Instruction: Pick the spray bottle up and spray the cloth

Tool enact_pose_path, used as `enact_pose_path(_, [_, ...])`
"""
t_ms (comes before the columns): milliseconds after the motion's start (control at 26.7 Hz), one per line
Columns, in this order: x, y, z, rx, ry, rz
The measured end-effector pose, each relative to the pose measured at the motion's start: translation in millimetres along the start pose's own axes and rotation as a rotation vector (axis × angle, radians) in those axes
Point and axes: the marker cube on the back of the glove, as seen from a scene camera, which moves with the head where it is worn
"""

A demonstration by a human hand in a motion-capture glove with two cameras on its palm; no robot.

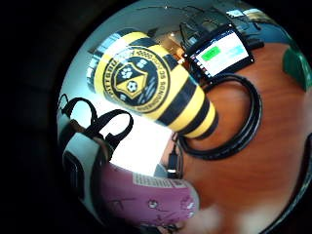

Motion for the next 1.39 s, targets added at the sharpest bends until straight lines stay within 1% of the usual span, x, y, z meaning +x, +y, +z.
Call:
enact_pose_path(112, [3.4, 0.0, -1.4, 0.011, 0.014, -0.005])
enact_pose_path(300, [-1.1, 0.7, 1.0, 0.020, 0.052, -0.071])
enact_pose_path(637, [-15.1, 0.9, 2.2, 0.024, 0.041, -0.141])
enact_pose_path(861, [-19.7, 4.5, 1.8, -0.011, 0.017, -0.120])
enact_pose_path(1161, [-3.9, 14.6, -2.5, -0.060, -0.005, -0.026])
enact_pose_path(1386, [11.9, 18.8, -12.2, -0.094, 0.082, -0.001])
